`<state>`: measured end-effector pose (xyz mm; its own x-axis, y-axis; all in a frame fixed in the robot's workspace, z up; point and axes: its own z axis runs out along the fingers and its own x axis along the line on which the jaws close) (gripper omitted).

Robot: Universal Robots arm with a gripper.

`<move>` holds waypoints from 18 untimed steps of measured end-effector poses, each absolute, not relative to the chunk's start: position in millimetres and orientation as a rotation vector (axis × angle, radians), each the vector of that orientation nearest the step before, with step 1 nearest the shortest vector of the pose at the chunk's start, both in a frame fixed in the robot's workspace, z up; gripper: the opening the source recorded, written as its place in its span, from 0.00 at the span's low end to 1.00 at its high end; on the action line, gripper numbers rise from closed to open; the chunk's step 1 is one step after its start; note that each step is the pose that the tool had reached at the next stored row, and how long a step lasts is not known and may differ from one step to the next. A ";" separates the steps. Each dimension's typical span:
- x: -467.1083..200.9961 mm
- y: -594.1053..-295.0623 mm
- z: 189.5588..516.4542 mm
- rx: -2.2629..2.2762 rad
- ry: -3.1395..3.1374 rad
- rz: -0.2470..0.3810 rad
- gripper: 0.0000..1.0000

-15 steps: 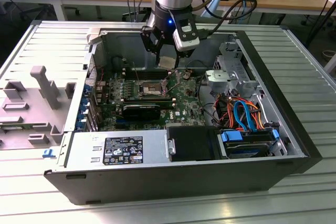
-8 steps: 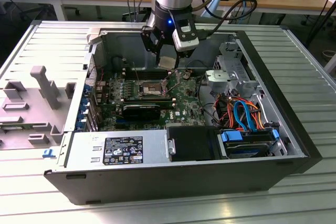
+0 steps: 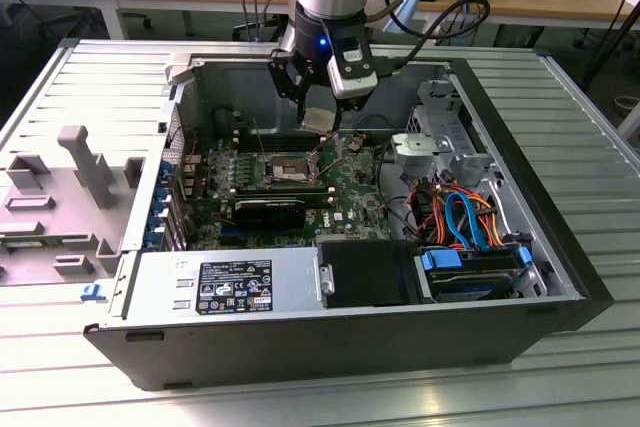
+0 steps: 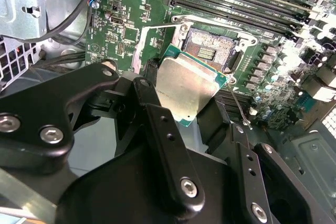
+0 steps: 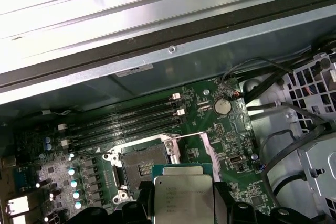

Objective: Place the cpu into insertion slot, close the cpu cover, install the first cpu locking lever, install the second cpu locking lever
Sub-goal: 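Place the cpu into insertion slot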

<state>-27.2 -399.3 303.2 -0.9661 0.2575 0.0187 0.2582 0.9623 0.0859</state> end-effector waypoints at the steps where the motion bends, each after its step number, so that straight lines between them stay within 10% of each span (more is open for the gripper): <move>1: -27.2 -399.3 303.2 -0.410 -3.104 -0.137 0.55; 18: -27.3 -399.3 302.7 -0.460 -3.099 -0.138 0.55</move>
<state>-27.3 -399.3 302.7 -0.9569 0.2897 0.0187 0.2902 0.9531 0.0859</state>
